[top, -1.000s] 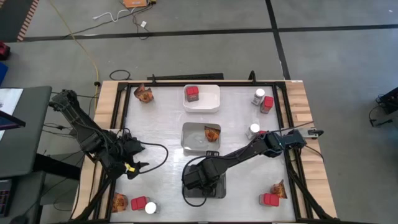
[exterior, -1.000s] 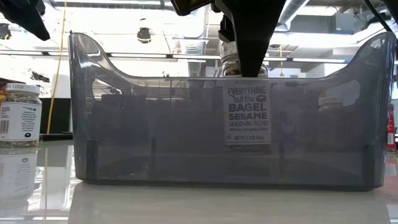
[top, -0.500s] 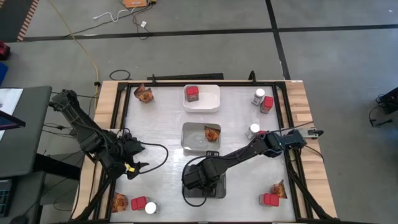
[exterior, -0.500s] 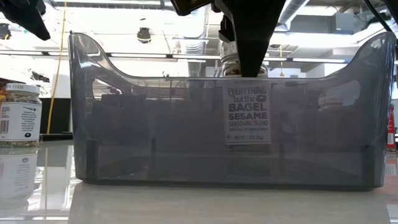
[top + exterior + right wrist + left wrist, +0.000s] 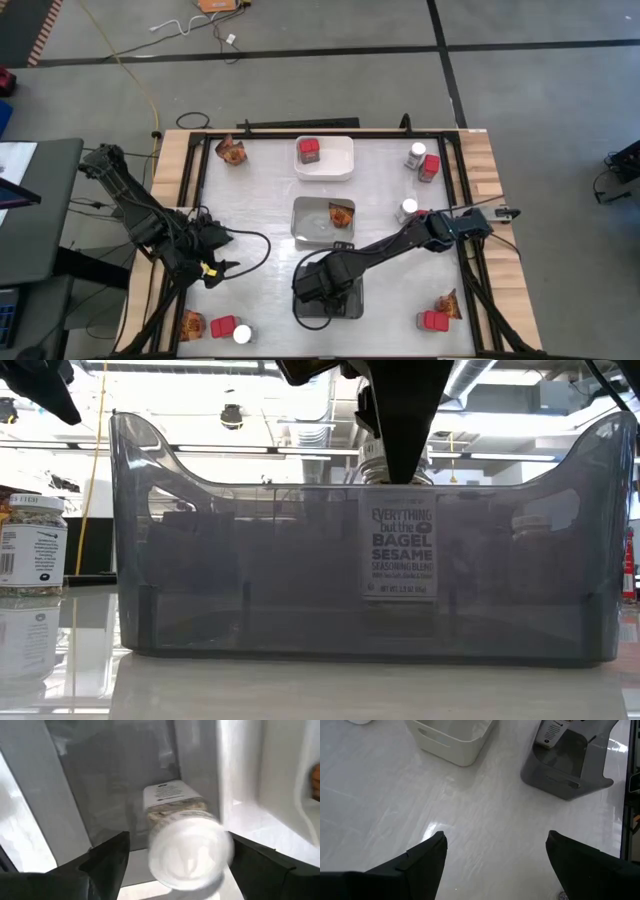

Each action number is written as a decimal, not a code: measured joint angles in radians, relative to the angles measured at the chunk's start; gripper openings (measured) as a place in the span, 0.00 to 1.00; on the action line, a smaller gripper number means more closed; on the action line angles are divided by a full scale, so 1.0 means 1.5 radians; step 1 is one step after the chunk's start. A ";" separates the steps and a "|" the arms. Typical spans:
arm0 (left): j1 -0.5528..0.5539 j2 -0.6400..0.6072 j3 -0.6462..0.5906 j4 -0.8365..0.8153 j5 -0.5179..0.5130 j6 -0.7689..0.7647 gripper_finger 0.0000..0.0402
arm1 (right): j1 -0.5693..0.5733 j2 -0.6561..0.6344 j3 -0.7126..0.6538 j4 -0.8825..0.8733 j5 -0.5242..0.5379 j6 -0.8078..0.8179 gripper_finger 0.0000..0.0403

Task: Sort spices by type
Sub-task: Put the white seasoning bottle into the black bin, then put the red seasoning can into the white bin

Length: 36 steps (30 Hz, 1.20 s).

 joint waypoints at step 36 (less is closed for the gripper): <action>0.067 0.053 0.000 0.171 -0.025 0.006 0.81 | 0.237 -0.608 -0.703 0.314 0.306 0.328 0.86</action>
